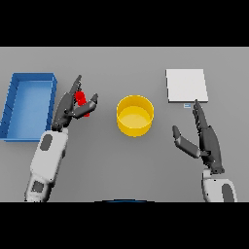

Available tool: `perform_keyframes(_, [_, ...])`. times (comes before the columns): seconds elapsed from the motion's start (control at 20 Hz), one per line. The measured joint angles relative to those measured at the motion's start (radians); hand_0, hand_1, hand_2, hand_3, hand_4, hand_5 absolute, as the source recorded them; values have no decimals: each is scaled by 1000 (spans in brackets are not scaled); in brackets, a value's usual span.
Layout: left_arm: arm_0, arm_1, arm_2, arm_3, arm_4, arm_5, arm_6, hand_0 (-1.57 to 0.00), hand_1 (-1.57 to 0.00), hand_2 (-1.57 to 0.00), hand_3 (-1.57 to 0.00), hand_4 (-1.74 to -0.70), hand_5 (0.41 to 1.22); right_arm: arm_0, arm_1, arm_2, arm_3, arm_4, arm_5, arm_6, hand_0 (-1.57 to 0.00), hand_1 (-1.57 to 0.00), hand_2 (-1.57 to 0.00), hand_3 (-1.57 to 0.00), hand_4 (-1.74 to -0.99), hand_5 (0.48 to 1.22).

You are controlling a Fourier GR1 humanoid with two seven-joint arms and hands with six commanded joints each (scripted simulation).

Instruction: Pick up the red beaker and tilt it to pour out 1 green nut into yellow bowl. Pick up the yellow bowl and place it on the metallic measuring scale.

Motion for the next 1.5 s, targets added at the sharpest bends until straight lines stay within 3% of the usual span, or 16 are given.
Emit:
perform_keyframes(0.1, [-17,-13,0,26,0,2,-39,1,1,-30,-3,-1389,752,-2,-4,-2,-16,-5,2,5,1,1,1,1,-1295,683])
perform_keyframes(0.15, [-22,-18,7,39,4,6,-46,-81,-84,-122,-75,-1416,770,-5,-3,-2,-13,0,-4,10,1,1,1,1,-1291,684])
perform_keyframes(0.2, [-30,-25,13,36,9,18,-40,-253,-276,-307,-220,-1444,795,-11,-8,-4,-13,3,-5,19,1,1,1,1,-1289,684])
perform_keyframes(0.25, [-29,-36,24,55,16,29,-37,-458,-483,-501,-490,-1443,881,-11,-9,-6,-11,-2,-1,17,1,1,1,1,-1286,685])
perform_keyframes(0.35, [-46,-45,29,76,1,67,-32,-859,-875,-886,-879,-1439,1003,-13,-8,-5,-8,-1,0,14,1,1,1,1,-1283,683])
perform_keyframes(0.55, [-55,-55,27,99,-38,98,-99,-1279,-1286,-1290,-1288,-1447,1132,-16,-5,-3,4,0,1,8,1,1,1,1,-1293,682])
perform_keyframes(0.6, [-57,-54,32,99,-36,94,-95,-1338,-1343,-1347,-1344,-1506,1132,-19,-4,-2,13,2,2,18,1,1,1,1,-1296,681])
perform_keyframes(0.8, [-61,-56,37,89,-13,114,-126,-1475,-1478,-1479,-1478,-1645,1112,-29,-9,2,20,2,12,-5,1,1,1,1,-1281,676])
perform_keyframes(1.1, [-70,-24,-5,-21,-7,140,-110,-1546,-1546,-1547,-1547,-1716,1097,-23,0,19,17,36,-5,-6,1,1,1,1,-1250,672])
perform_keyframes(1.25, [-93,24,-84,-93,-80,137,-17,-1558,-1558,-1559,-1559,-1728,1113,-19,-3,18,13,44,-10,-16,1,1,1,1,-1247,685])
perform_keyframes(1.35, [-114,75,-170,-119,-158,95,39,-1563,-1563,-1563,-1563,-1733,1121,-25,-6,21,11,65,-22,6,1,1,1,1,-1243,691])
perform_keyframes(1.5, [-130,118,-237,-137,-207,53,84,-1563,-1563,-1563,-1563,-1733,1115,-3,-2,35,-15,71,-19,-9,1,1,1,1,-1243,700])
